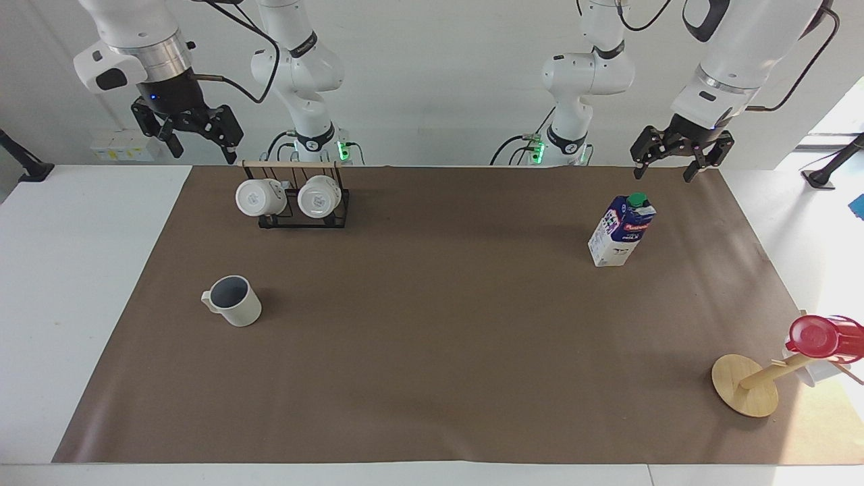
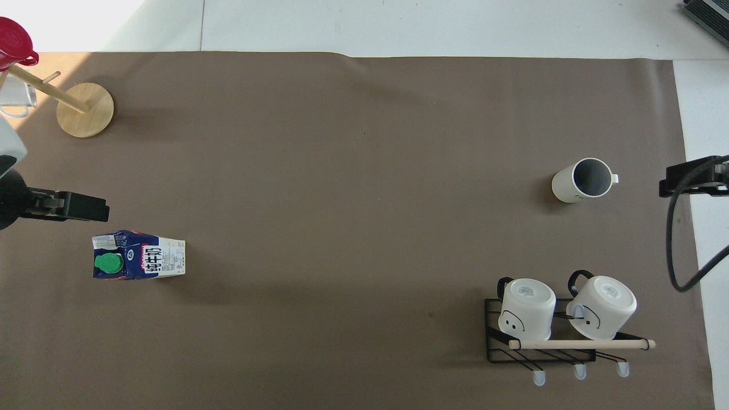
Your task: Place cup and milk on table
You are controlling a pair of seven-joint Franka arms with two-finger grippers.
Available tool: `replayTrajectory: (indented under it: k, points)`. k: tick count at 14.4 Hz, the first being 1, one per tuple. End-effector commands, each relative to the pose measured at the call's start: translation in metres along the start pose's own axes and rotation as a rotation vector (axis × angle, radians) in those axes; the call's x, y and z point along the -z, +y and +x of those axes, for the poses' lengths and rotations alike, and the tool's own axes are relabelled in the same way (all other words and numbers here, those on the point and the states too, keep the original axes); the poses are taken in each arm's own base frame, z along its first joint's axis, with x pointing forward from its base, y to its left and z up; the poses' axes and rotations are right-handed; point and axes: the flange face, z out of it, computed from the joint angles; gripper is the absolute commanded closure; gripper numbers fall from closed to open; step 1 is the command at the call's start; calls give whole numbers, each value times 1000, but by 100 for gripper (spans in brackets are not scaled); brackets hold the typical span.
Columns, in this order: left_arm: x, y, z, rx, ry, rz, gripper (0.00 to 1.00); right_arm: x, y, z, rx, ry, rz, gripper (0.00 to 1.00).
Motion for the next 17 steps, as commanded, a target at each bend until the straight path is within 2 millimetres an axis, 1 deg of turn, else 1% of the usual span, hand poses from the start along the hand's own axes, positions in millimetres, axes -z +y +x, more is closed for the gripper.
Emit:
replayTrajectory:
  k: [1,5,10,11,13,14,15,17]
  points:
    - [7,1,-3,2,-2,-12,0,4,0,4,22,46,18,0]
    - [7,1,-3,4,-4,-12,0,3,0,7,19,54,19,0]
    - [7,-4,-3,14,-2,-12,0,0,1,10,17,54,17,0]
    - [7,-5,-3,16,0,-12,0,-1,5,12,11,57,14,0]
    - [7,-7,-3,19,0,-12,0,-13,4,27,10,82,14,0]
    - [7,-7,-3,19,0,-12,0,-13,4,29,10,88,15,0]
    - [7,-8,-3,22,0,-12,0,-18,4,32,9,84,13,0]
    - [7,-8,-3,22,0,-12,0,-33,4,46,8,88,16,0]
